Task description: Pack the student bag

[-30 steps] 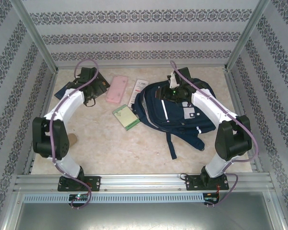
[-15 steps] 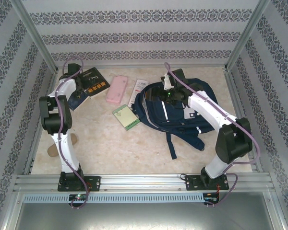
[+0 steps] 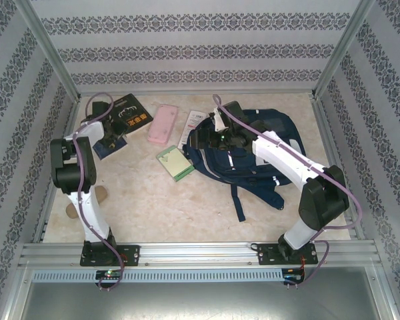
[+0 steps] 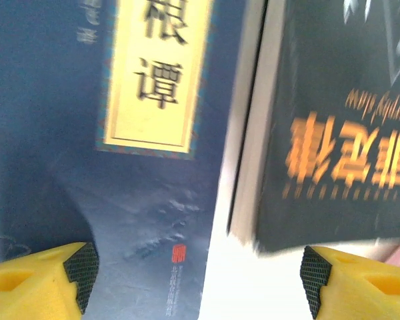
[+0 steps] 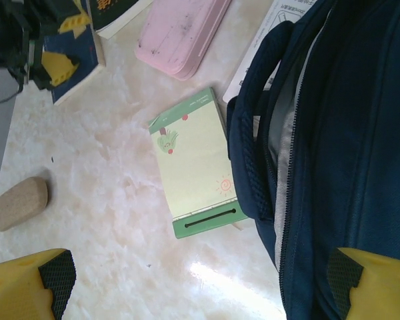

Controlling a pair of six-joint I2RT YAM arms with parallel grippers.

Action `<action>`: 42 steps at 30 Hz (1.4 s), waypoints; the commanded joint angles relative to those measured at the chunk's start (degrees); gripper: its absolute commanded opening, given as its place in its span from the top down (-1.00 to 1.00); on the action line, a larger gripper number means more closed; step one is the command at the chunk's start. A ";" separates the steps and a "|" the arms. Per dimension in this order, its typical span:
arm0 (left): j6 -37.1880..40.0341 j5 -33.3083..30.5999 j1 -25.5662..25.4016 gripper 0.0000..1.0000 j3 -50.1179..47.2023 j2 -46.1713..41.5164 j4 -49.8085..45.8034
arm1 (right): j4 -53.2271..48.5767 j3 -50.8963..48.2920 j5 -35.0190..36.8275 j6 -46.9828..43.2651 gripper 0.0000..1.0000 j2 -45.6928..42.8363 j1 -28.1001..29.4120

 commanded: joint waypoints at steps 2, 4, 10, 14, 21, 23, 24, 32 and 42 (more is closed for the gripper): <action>-4.55 0.82 -5.24 -0.66 -12.20 -5.83 -2.29 | 0.99 2.05 1.87 -2.77 -0.96 -0.81 1.32; -5.78 -0.45 -8.08 -0.66 -16.79 -9.27 -2.85 | 0.99 2.25 2.11 -4.45 -0.96 -0.70 1.98; -15.27 -5.99 -21.40 -0.67 -30.34 -22.72 -2.88 | 3.18 0.30 -0.12 -3.93 -0.97 -0.13 2.68; -21.46 -9.32 -30.40 -0.69 -34.82 -30.00 -6.17 | 5.73 -1.53 -0.01 -2.33 -0.96 -0.80 4.54; -21.36 -13.72 -33.07 -0.74 -35.53 -42.61 -12.79 | 7.70 -0.01 -0.23 -2.85 -0.96 1.59 9.04; -19.11 -14.82 -31.42 -0.76 -35.58 -45.62 -13.72 | 8.43 0.86 -0.21 -2.29 -0.96 3.20 10.24; -17.84 -14.72 -30.20 -0.76 -35.91 -46.64 -13.66 | 8.51 1.58 -0.35 -2.02 -0.96 4.27 10.69; -7.01 -4.13 -14.48 -0.75 -39.30 -44.95 -9.66 | 12.28 7.11 -0.99 4.68 -0.11 14.79 15.39; -0.68 2.28 -8.60 -0.74 -39.50 -35.12 -4.49 | 11.90 15.12 2.37 9.29 0.33 28.86 19.29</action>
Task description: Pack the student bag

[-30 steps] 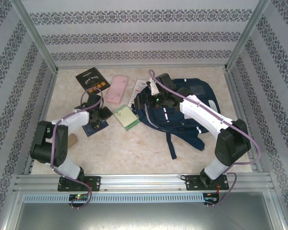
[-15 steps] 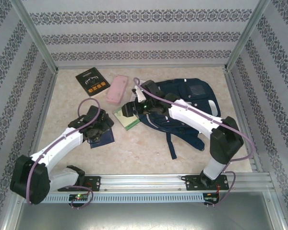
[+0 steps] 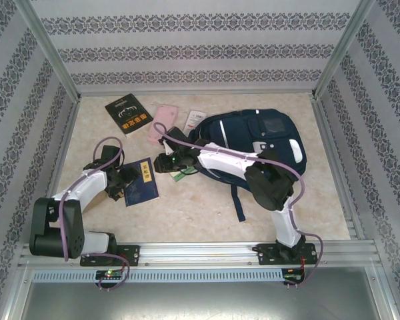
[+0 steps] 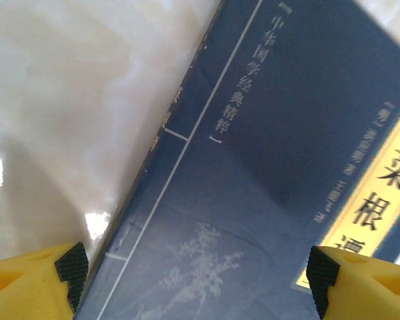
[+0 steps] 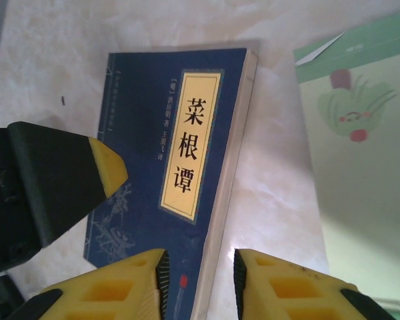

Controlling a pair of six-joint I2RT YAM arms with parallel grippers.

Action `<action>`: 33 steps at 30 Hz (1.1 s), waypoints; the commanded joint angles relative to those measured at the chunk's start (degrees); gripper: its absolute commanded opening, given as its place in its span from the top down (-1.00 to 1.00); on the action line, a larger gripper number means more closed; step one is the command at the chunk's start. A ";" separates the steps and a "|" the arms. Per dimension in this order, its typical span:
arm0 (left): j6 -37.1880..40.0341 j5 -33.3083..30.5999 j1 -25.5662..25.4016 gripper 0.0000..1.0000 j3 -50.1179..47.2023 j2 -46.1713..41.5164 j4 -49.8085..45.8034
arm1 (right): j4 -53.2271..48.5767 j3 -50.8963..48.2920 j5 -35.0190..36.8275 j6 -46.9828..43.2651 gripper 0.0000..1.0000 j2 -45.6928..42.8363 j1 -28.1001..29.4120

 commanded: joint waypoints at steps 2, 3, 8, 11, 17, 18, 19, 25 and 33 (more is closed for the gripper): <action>3.96 3.13 1.02 -0.74 -0.79 1.58 2.74 | -0.57 4.33 1.61 2.12 0.34 4.61 1.29; 4.02 3.43 1.02 -0.74 -0.93 1.84 2.87 | -0.86 5.02 1.62 2.27 0.34 5.75 1.45; 4.45 4.24 1.20 -0.74 -1.92 2.41 3.19 | -1.63 7.76 0.79 2.63 0.34 10.35 2.46; 4.49 5.37 1.18 -0.73 -2.59 2.85 3.99 | -2.43 9.61 0.40 2.62 0.35 12.93 3.04; 4.90 9.11 1.20 -0.72 -3.79 2.65 6.46 | -2.48 11.65 -2.64 3.30 0.55 16.06 3.92; 4.85 11.13 1.20 -0.72 -4.11 2.30 7.83 | -2.27 11.89 -3.31 3.36 0.58 16.28 4.04; 4.66 13.11 1.16 -0.70 -4.47 1.85 9.19 | -2.20 11.91 -3.71 3.37 0.59 16.37 4.14; -0.73 27.62 1.11 -0.68 -7.78 -6.21 22.94 | -1.77 11.31 -4.61 2.88 0.66 15.46 4.21; -3.34 30.29 1.11 -0.71 -8.35 -13.45 27.22 | -0.90 10.68 -5.53 2.76 0.66 14.29 4.05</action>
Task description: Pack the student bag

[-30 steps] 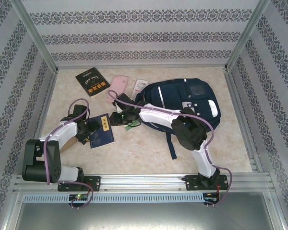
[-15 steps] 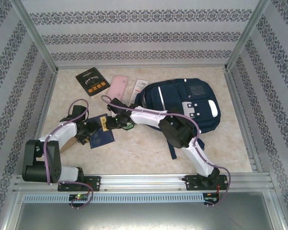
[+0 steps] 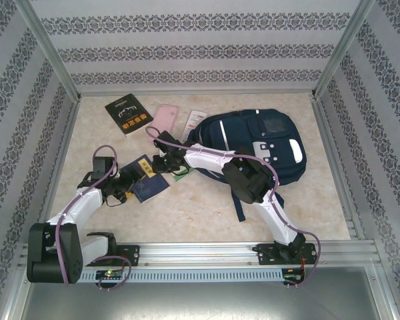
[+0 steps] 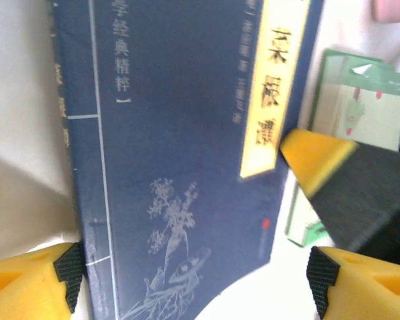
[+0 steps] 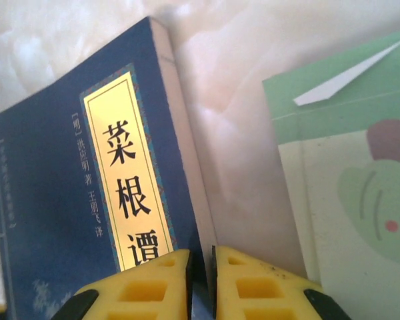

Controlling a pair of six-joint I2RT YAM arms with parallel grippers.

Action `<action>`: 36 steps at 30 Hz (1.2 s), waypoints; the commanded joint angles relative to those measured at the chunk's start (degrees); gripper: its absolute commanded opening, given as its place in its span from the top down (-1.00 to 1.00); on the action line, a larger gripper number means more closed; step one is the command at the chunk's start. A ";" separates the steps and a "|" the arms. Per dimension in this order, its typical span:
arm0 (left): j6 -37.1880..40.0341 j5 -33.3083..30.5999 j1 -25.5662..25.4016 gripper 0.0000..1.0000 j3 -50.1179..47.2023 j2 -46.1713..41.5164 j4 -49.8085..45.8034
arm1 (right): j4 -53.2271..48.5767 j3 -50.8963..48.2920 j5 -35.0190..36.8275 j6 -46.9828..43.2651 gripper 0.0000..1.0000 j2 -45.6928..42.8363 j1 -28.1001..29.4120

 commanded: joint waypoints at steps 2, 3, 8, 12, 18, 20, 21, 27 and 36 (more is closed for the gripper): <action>-1.27 10.73 -1.51 -0.65 2.20 0.02 13.66 | -0.30 -0.47 -8.04 -0.24 0.66 0.14 3.92; -1.47 10.36 -1.51 -0.61 1.91 0.33 13.77 | -0.27 -0.49 -8.03 -0.24 0.66 -0.13 3.84; -3.71 7.44 -1.46 -0.55 0.45 -1.17 15.59 | -0.58 -0.78 -8.16 -0.59 0.66 -0.97 3.61; -3.90 2.70 -1.43 -0.38 1.40 -3.12 12.39 | -0.69 -1.27 -8.11 -0.86 0.65 -1.95 3.40; 0.32 -2.53 -1.45 0.49 4.09 -2.81 1.10 | -2.06 -1.41 -6.85 -2.04 0.53 -5.42 2.48; 0.30 -2.64 -1.47 0.70 4.08 -3.39 0.41 | -2.80 -1.50 -6.09 -3.05 0.49 -7.60 2.09; 0.08 -2.93 -1.43 0.78 4.05 -3.80 -0.24 | -3.47 -1.50 -5.28 -3.88 0.45 -8.92 1.84; 0.66 -4.59 -1.46 1.00 5.53 -6.19 -2.65 | -10.87 -3.17 4.49 -8.90 0.23 -16.74 -1.67; -0.30 -3.06 -1.49 1.00 7.80 -7.73 -3.04 | -16.54 -12.11 17.23 -13.32 0.12 -24.86 -12.54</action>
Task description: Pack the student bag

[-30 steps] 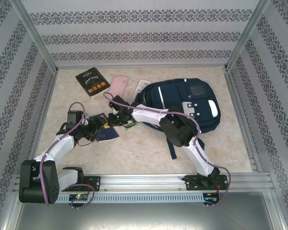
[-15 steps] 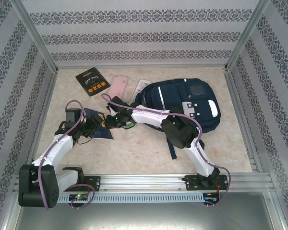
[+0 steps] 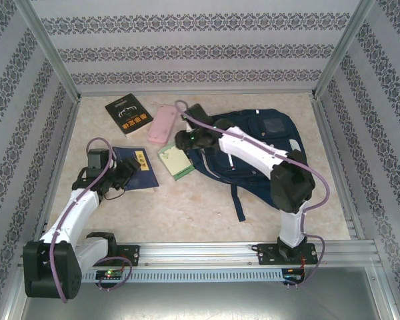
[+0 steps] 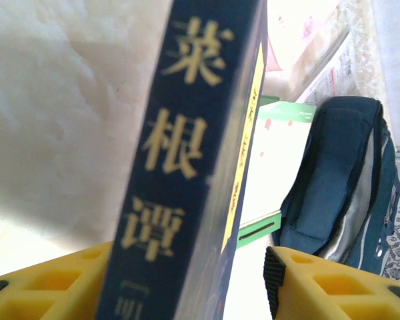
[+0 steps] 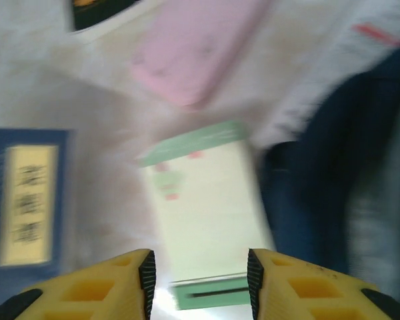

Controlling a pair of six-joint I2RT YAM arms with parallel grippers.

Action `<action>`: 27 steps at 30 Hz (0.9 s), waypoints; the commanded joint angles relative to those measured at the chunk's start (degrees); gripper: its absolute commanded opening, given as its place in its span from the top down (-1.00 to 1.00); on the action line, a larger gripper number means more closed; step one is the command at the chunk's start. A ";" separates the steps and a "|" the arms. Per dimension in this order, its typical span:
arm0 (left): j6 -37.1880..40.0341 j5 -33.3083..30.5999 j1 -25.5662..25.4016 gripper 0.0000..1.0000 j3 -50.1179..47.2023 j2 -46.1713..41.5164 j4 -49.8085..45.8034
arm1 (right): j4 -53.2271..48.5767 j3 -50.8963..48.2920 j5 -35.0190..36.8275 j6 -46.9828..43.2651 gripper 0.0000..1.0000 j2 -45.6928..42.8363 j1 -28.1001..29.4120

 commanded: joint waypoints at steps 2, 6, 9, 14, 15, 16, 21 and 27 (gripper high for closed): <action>0.77 1.15 -0.66 1.00 3.16 -1.28 -0.73 | -4.85 -4.12 5.30 -2.84 0.11 -0.51 -4.83; 1.02 1.54 -0.66 1.00 4.03 -1.20 -1.67 | -5.81 -3.99 4.95 -4.20 0.06 0.98 -6.81; 2.29 -0.13 -0.66 0.61 3.96 -0.65 -3.70 | -5.48 -3.70 3.57 -3.91 0.03 1.79 -6.65; 3.49 -0.56 -0.66 0.40 1.12 2.69 -3.10 | -4.63 -3.31 2.29 -2.77 0.02 2.83 -5.77; 3.48 -0.56 -0.66 0.39 0.02 3.77 -2.12 | -4.63 -3.10 2.00 -2.59 0.02 3.02 -5.59; 3.26 -0.91 -0.66 0.31 -0.91 4.74 -1.51 | -4.63 -2.87 1.64 -2.45 0.02 3.12 -5.42; 3.53 -2.98 -0.66 -0.37 -1.99 7.67 -2.56 | -4.63 -1.83 0.99 -2.50 0.00 3.16 -4.46; 5.62 -5.40 -0.66 -0.30 -0.35 8.52 -6.71 | -4.20 -1.44 0.12 -1.90 -0.01 3.56 -4.03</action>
